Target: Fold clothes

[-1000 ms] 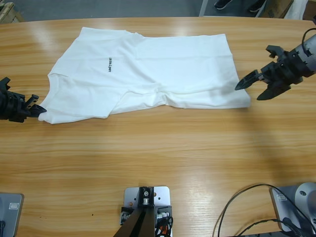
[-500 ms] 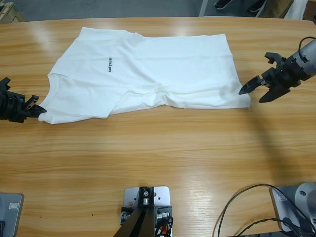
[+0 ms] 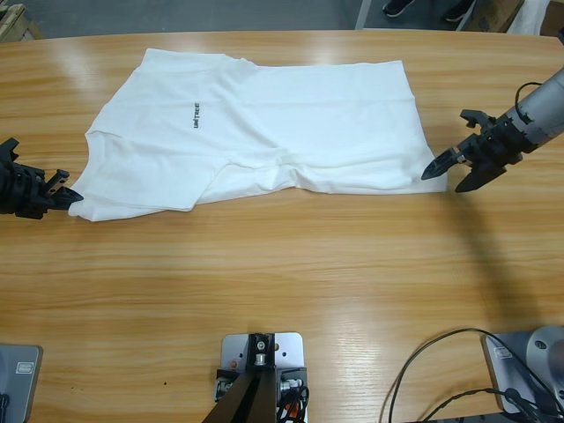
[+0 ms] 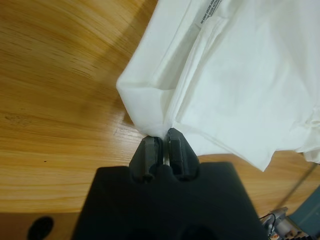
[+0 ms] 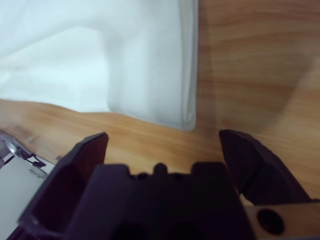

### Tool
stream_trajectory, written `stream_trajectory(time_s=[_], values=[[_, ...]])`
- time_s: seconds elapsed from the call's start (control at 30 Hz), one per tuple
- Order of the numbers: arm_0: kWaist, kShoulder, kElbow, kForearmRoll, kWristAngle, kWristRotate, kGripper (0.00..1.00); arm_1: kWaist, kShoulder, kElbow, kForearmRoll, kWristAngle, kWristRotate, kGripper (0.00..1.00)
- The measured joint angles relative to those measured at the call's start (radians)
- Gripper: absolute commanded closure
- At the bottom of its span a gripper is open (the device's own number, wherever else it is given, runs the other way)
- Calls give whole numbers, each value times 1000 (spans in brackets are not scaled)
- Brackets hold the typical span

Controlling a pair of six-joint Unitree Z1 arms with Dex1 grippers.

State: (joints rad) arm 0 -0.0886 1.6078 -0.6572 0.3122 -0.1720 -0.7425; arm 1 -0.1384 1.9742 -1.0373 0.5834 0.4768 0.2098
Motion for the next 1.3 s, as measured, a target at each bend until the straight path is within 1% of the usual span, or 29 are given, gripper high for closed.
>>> stream_trajectory(time_s=[0.13, 0.23, 0.53, 0.57, 0.63, 0.67, 0.7, 0.73, 1.3], values=[[0, 0, 0, -1, 0, 5, 1000, 0, 9, -4, -10, 20, -8, 126], [0, 0, 0, -1, 0, 7, 1000, 0, 11, -13, -10, 36, -11, 233], [0, 0, 0, -3, 0, 11, 1000, 0, 49, -30, -17, 73, -13, 239], [0, 0, 0, -3, 0, 13, 1000, -1, 51, -31, -17, 76, -15, 270], [0, 0, 0, -4, 0, 15, 1000, -1, 55, -33, -17, 80, -17, 533], [0, 0, 0, -4, 0, 16, 1000, -1, 56, -33, -17, 82, -19, 698], [0, 1, 0, -4, 0, 17, 1000, -1, 58, -34, -17, 85, -19, 890], [0, 2, 0, -5, 0, 17, 1000, -2, 59, -34, -17, 88, -20, 996], [0, 2, 0, -8, -4, 18, 1000, -2, 77, -34, -15, 83, -41, 1000]])
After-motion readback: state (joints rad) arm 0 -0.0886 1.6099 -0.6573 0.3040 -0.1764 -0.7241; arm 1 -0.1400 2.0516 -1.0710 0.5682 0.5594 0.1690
